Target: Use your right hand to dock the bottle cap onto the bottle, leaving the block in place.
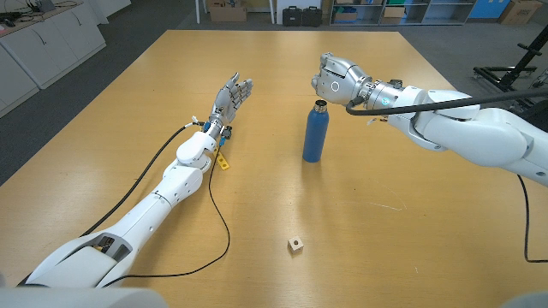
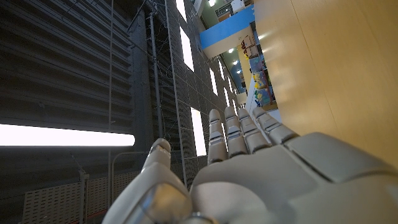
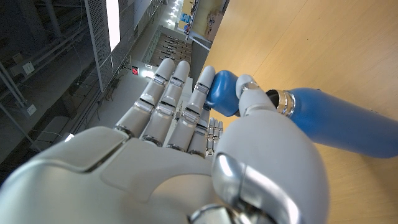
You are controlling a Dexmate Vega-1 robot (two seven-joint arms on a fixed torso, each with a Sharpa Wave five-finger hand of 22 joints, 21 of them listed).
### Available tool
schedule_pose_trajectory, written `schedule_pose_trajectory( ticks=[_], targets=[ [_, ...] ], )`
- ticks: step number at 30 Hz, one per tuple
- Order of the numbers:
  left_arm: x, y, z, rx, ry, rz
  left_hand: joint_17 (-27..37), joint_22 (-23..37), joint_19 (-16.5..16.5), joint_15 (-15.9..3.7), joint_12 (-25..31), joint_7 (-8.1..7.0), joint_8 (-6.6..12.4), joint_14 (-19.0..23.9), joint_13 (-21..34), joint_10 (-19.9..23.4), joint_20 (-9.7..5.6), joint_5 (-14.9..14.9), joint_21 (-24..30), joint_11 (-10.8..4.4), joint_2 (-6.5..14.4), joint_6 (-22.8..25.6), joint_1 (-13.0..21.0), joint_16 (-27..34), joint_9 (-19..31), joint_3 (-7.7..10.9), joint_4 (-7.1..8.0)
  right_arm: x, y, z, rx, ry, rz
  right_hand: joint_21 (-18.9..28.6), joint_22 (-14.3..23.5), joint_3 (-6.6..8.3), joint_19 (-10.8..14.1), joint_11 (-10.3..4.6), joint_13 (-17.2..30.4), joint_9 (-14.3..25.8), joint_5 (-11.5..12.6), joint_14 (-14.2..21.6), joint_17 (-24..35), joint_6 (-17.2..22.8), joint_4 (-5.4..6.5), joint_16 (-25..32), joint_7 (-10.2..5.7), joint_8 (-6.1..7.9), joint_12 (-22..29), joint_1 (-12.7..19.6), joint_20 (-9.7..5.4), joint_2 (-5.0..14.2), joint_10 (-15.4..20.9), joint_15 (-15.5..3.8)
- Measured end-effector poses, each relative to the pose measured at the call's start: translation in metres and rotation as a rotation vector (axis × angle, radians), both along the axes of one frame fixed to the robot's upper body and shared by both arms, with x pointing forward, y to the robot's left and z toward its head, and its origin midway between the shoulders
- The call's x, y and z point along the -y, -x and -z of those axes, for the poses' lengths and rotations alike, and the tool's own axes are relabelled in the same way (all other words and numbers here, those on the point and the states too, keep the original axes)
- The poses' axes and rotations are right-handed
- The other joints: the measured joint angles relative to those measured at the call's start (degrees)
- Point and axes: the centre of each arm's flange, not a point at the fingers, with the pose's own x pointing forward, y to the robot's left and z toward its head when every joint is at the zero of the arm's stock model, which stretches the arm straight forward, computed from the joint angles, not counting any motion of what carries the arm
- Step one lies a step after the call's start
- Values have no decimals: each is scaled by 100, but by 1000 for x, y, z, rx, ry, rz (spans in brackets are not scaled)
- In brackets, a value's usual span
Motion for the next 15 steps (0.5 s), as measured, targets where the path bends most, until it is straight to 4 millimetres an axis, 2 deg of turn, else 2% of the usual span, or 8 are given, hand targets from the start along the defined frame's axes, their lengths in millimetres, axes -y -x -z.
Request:
schedule_pose_trajectory(
  ticks=[15],
  targets=[
    [1, -1, -3, 5, 4, 0, 0, 0, 0, 0, 0, 22, 0, 0, 0, 0, 0, 0, 0, 0, 0, 22, 0, -34, 0, 0, 0, -12, -4, -1, -19, 33, 51, 43, 29, -25, 0, -22, 32, 33, 39, 0, 27, 0, 23, -45, 0, 0, -41, 0, 0, 0, 43, 0]
  ],
)
